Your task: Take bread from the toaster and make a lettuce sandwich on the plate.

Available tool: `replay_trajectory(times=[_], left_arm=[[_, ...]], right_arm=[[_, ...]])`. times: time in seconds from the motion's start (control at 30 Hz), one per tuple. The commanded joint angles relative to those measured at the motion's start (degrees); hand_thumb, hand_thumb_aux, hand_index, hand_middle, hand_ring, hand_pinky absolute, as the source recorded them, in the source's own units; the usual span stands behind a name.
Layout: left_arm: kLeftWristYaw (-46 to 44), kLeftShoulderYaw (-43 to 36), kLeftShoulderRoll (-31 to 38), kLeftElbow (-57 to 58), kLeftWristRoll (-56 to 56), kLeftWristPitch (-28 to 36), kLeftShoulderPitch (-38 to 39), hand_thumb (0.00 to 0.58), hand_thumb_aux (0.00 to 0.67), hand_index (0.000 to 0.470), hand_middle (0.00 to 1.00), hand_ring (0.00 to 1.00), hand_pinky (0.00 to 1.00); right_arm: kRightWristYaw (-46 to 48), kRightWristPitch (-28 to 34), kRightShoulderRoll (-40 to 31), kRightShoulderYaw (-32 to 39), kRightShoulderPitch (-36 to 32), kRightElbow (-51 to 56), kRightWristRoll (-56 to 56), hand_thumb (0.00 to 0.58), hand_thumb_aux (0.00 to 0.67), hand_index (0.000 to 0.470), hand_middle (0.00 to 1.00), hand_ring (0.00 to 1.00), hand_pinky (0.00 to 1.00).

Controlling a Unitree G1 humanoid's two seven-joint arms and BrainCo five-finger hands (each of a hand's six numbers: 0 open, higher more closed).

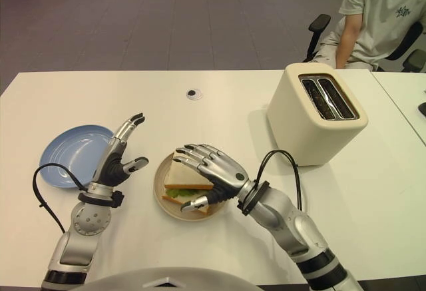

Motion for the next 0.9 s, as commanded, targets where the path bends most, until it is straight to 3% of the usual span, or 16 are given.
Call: replay_trajectory(times=[0.03,0.2,0.4,0.6,0.63,0.67,0.7,0.73,0.77,0.8,0.9], left_arm=[[-2.43,-1.85,2.01,0.90,0.74,-1.24,-0.62,0.000,0.000,0.000,0.00,0.00,0.00],[-4.12,-0.78,3.23,-0.61,-1.66,-2.14,-0.57,0.000,0.000,0.000,0.00,0.00,0.00],[-10.99,2.16,7.94,-6.13,-12.00,-5.94,0.76,0.000,0.000,0.000,0.00,0.00,0.00],[-26.77,3.25,21.38,-10.37,-25.18,-12.34,10.66,0.000,0.000,0.000,0.00,0.00,0.00],[-28.82,4.41,23.22,-10.89,-27.17,-12.45,12.37,0.000,0.000,0.000,0.00,0.00,0.00],[-30.64,5.89,24.87,-11.65,-29.19,-12.60,14.04,0.456,0.360,0.253,0.55,0.55,0.55],[-32.60,7.12,26.60,-12.43,-31.67,-12.41,15.61,0.580,0.670,0.470,1.00,1.00,1.00],[-34.67,7.85,28.25,-13.09,-33.46,-12.29,17.20,0.580,0.670,0.470,1.00,1.00,1.00],[-36.58,8.29,29.61,-13.54,-34.68,-12.05,18.59,0.580,0.670,0.470,1.00,1.00,1.00],[-38.36,8.33,30.75,-13.79,-35.39,-11.57,19.55,0.580,0.670,0.470,1.00,1.00,1.00],[-41.39,5.72,31.54,-13.77,-33.70,-9.16,19.51,0.580,0.670,0.470,1.00,1.00,1.00]], right_arm=[[14.09,-0.96,-7.22,-1.81,-1.73,-0.66,16.27,0.000,0.000,0.000,0.00,0.00,0.00],[19.01,-2.48,-9.72,-4.45,-2.38,0.55,21.02,0.000,0.000,0.000,0.00,0.00,0.00],[20.42,-5.92,-11.50,-13.57,-2.05,-1.19,30.34,0.000,0.000,0.000,0.00,0.00,0.00],[31.22,-12.02,-21.92,-20.01,9.08,-3.56,40.05,0.000,0.000,0.000,0.00,0.00,0.00],[32.59,-12.15,-23.20,-20.33,10.62,-2.75,39.63,0.071,0.042,0.029,0.00,0.00,0.00],[33.61,-12.09,-24.08,-20.64,12.05,-2.14,39.03,0.458,0.363,0.254,0.00,0.00,0.00],[34.47,-11.67,-24.64,-20.78,13.28,-2.15,39.20,0.560,0.547,0.383,0.18,0.18,0.18],[35.31,-11.27,-25.11,-20.63,14.39,-2.77,39.57,0.580,0.670,0.470,0.61,0.61,0.61],[36.21,-10.92,-25.51,-20.21,15.52,-3.45,39.90,0.580,0.670,0.470,0.85,0.85,0.85],[36.86,-10.45,-25.66,-19.61,16.40,-4.18,39.78,0.580,0.670,0.470,0.99,0.99,0.99],[37.94,-9.34,-24.78,-17.10,17.25,-4.57,37.05,0.580,0.670,0.470,1.00,1.00,1.00]])
